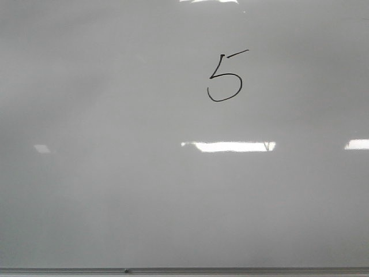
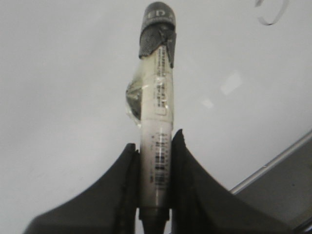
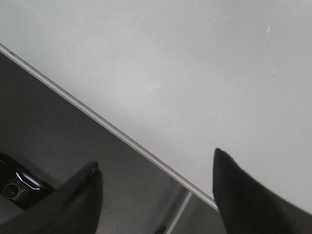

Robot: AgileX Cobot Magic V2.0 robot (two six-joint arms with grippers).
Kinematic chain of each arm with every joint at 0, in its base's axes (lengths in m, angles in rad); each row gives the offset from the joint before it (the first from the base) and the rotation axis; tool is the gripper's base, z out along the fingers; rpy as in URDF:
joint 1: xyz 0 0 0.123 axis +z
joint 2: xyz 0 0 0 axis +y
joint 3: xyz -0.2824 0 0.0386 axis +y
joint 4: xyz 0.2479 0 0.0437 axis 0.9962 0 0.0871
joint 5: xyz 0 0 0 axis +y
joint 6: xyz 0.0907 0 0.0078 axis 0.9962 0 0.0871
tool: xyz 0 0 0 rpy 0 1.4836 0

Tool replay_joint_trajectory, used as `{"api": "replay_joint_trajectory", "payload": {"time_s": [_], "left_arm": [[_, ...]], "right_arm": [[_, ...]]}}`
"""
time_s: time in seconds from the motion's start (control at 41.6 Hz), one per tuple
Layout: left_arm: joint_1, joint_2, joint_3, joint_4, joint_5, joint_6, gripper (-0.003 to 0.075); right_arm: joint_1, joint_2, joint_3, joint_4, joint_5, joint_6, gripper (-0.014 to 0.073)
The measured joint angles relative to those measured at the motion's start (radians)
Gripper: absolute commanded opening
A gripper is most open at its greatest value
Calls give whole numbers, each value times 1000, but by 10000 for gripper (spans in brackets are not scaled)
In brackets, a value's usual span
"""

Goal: Write number 5 on whiteboard

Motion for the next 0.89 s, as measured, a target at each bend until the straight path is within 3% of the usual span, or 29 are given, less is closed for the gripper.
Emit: {"api": "replay_joint_trajectory", "payload": {"time_s": [0.096,0.192,0.336,0.481,0.769,0.889], "left_arm": [[136,-87,121,64,-37,-125,50],[280,-146,283,92,-210,-251,50],[480,-136,533,101,-668,-432,50],[634,-10,674,118,-1104,-467,50],[675,283,682,129,-1513,-473,62],[675,338,682,130,-1576,-467,169]], "right_arm": [[0,0,8,-2,0,2,505],[0,0,8,-2,-5,7,505],[0,0,8,-2,-28,7,505],[0,0,8,2,-45,7,505],[0,0,8,2,-50,9,505],[0,0,8,2,-50,9,505]]}}
